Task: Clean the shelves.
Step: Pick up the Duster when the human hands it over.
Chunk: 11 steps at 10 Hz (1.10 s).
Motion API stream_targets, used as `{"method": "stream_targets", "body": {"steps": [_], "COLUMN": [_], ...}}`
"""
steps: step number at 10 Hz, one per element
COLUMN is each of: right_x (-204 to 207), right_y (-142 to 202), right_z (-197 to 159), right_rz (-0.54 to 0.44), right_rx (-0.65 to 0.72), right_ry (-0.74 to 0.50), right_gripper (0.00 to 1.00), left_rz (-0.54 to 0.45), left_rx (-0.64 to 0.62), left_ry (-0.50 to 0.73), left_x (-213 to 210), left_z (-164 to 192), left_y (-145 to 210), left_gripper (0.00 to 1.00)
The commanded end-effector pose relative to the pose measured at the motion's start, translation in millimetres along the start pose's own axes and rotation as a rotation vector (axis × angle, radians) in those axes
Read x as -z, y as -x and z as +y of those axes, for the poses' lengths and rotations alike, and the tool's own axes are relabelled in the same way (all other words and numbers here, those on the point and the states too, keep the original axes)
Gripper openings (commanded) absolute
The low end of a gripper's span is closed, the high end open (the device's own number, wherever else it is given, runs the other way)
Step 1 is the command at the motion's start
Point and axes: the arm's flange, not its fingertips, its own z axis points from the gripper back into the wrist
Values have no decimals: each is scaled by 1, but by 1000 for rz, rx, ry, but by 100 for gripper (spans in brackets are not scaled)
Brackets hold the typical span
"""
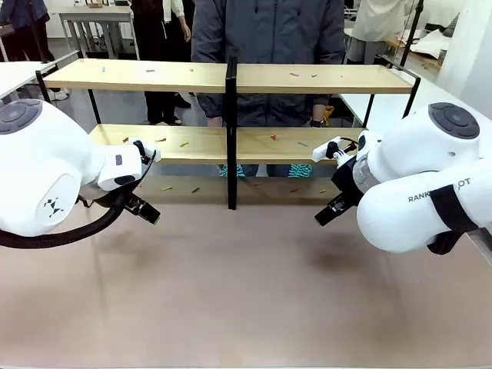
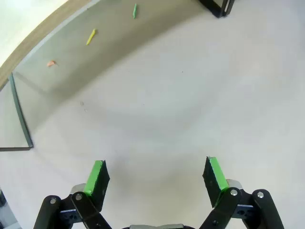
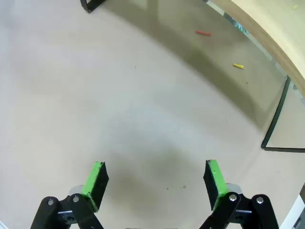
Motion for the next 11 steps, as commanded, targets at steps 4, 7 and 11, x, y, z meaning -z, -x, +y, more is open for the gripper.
{"method": "stream_targets", "body": {"steps": [4, 7, 11], "right_x": [0, 0, 0], "right_y": [0, 0, 0], "right_z": [0, 0, 0], "right_rz": [0, 0, 0], "right_rx": [0, 0, 0], "right_ry": [0, 0, 0], "right_gripper": [100, 100, 100], "left_rz": [0, 0, 0], "left_rx": [0, 0, 0], "left_ry": [0, 0, 0], "left_x": [0, 0, 0], "left_z": [0, 0, 0], "left_y": [0, 0, 0], "left_gripper": [100, 100, 100]}}
